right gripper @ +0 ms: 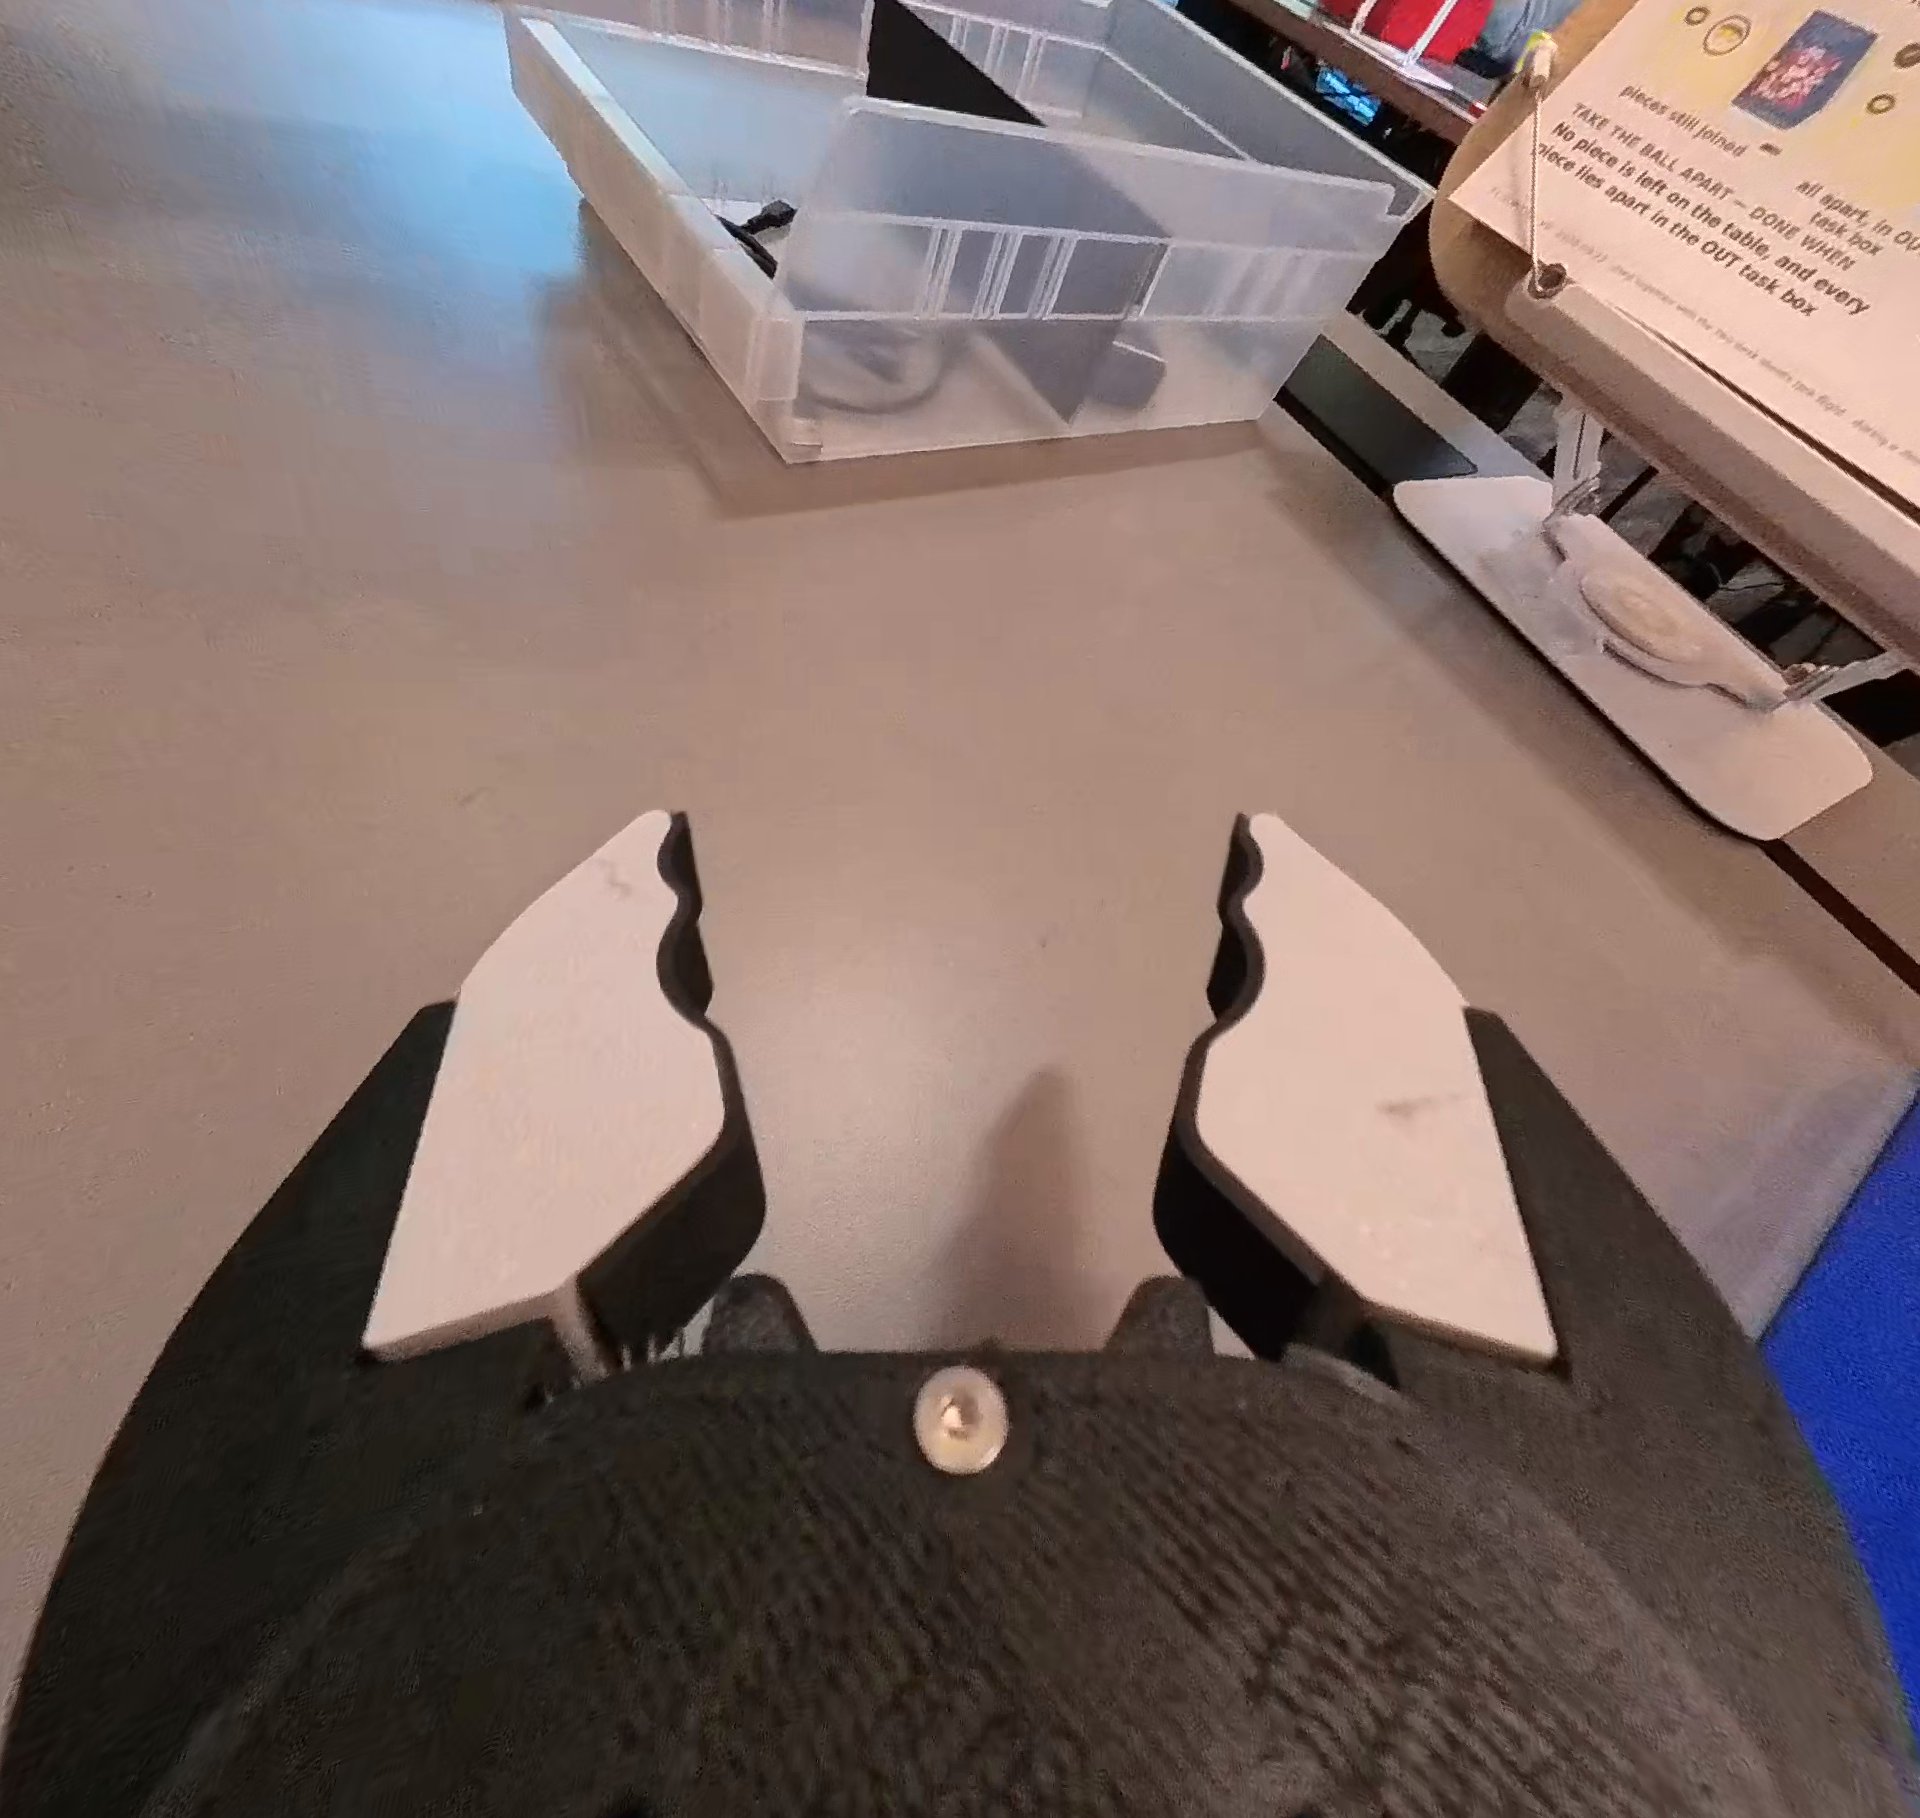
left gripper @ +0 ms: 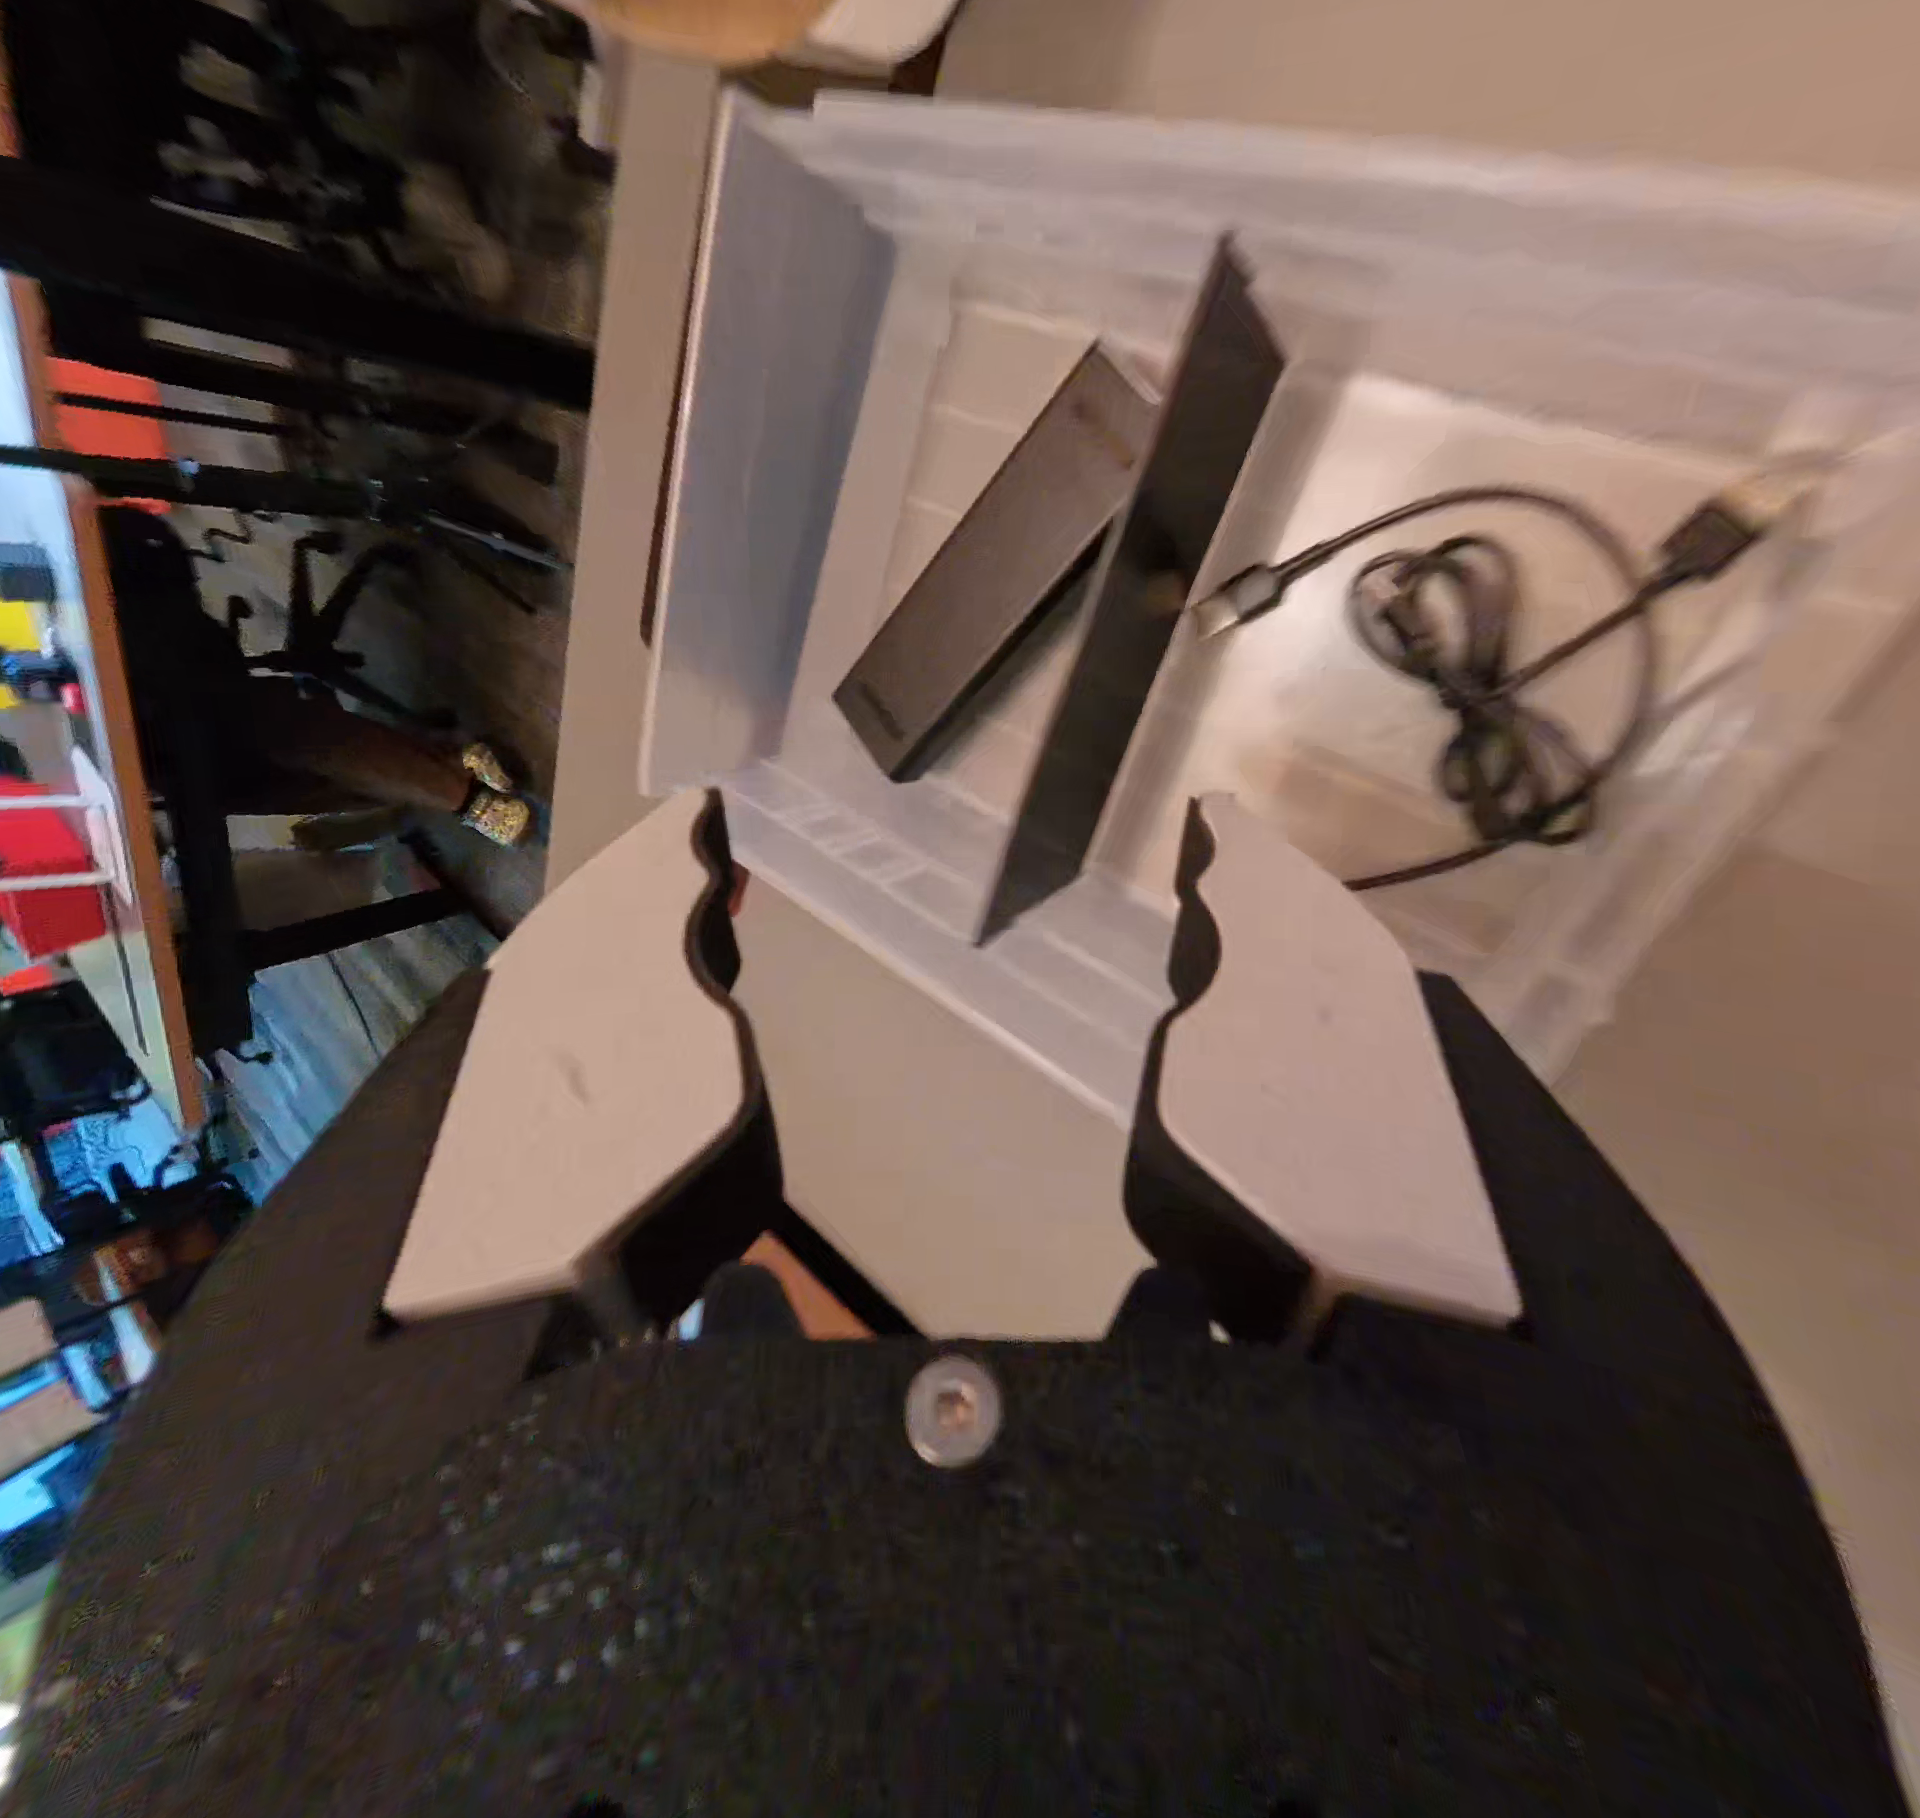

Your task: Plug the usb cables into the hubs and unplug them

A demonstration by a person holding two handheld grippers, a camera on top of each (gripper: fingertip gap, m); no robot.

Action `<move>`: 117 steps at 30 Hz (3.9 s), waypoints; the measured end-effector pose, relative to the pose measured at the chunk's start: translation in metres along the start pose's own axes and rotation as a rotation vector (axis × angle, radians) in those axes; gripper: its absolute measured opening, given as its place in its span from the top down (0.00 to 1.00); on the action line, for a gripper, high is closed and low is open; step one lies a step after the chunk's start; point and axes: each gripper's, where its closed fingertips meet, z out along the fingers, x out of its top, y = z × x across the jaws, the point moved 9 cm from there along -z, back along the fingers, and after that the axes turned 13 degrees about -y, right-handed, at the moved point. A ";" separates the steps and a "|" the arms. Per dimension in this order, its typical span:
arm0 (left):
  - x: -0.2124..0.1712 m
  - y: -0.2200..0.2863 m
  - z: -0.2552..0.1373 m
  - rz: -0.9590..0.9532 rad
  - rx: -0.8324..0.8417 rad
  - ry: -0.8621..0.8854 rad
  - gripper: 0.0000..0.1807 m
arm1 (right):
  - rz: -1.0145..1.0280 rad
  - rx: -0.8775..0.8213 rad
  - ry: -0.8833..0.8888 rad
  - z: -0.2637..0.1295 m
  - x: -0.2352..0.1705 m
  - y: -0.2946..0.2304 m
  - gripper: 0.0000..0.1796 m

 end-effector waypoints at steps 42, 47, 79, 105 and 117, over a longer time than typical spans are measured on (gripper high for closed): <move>0.027 -0.054 0.084 -0.024 -0.152 0.239 0.66 | 0.166 0.020 0.002 -0.009 -0.002 0.014 0.52; 0.016 -0.042 -0.006 -0.222 -0.246 0.704 0.66 | 0.154 0.030 0.026 -0.012 -0.002 0.013 0.50; 0.109 0.235 -0.133 -0.318 -0.670 1.243 0.50 | -0.071 -0.120 0.374 -0.109 0.046 -0.034 0.63; 0.088 0.232 -0.067 -0.555 -1.211 0.866 0.83 | -0.582 -0.268 0.172 -0.100 0.026 -0.041 0.65; 0.090 0.254 -0.055 -0.780 -1.394 1.180 0.84 | -0.117 0.111 0.496 -0.116 0.015 -0.023 0.54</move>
